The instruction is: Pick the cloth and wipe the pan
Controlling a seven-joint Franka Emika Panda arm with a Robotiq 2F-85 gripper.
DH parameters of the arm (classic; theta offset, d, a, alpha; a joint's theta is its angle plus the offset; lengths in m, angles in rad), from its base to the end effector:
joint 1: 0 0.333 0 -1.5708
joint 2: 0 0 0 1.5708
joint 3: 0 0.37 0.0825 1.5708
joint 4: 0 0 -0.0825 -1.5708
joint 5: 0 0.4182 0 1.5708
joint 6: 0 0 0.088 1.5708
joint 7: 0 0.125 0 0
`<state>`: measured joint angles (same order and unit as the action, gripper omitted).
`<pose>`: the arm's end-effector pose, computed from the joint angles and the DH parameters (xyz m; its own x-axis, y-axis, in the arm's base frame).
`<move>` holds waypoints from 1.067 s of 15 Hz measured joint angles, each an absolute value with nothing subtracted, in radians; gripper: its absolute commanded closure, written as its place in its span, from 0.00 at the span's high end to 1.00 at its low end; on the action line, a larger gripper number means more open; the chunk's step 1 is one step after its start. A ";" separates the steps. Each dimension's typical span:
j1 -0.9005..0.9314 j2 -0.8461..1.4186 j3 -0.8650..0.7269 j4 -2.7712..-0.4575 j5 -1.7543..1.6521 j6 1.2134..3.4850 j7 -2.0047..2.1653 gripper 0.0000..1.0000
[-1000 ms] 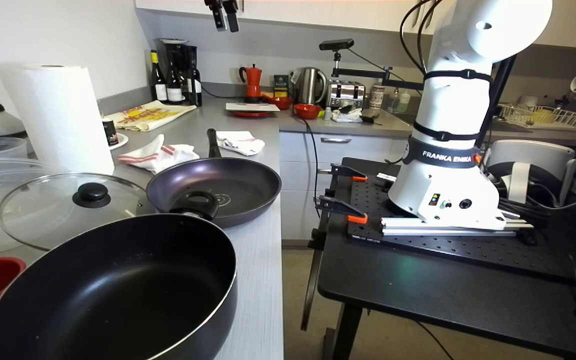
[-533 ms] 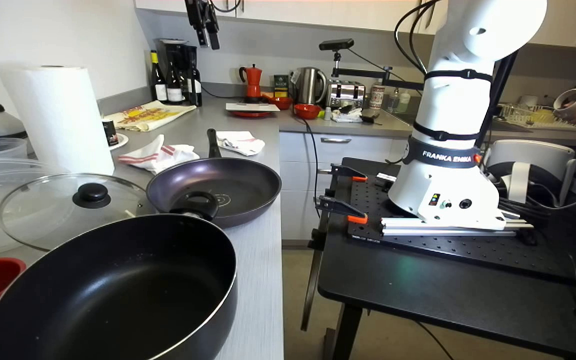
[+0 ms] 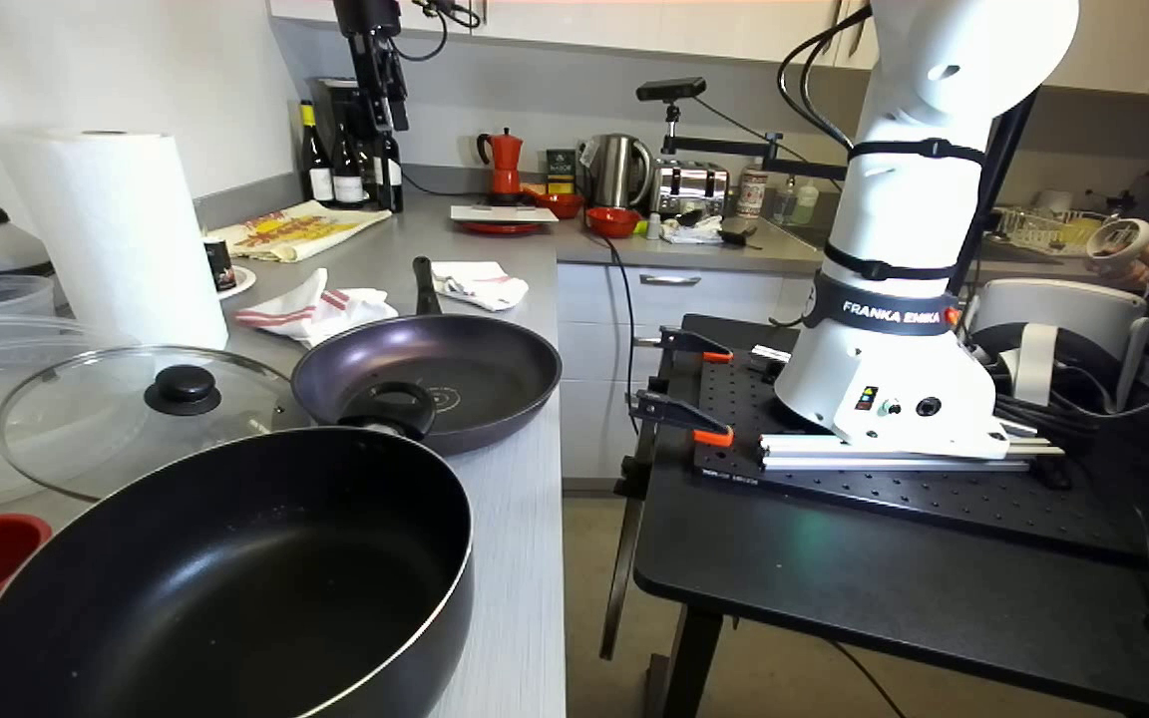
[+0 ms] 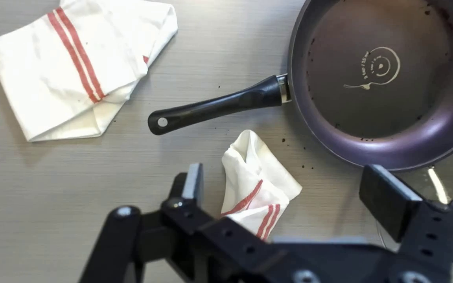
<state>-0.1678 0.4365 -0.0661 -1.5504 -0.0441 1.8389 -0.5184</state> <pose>0.6966 -0.1638 0.4040 0.9414 0.2959 -0.1616 0.2977 -0.9546 -0.0137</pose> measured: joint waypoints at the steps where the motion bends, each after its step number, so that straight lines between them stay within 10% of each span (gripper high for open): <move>1: -0.172 0.465 -0.062 -1.521 -0.044 1.844 -0.525 1.00; 16: -0.185 0.816 0.004 -1.245 -0.044 1.995 -0.538 1.00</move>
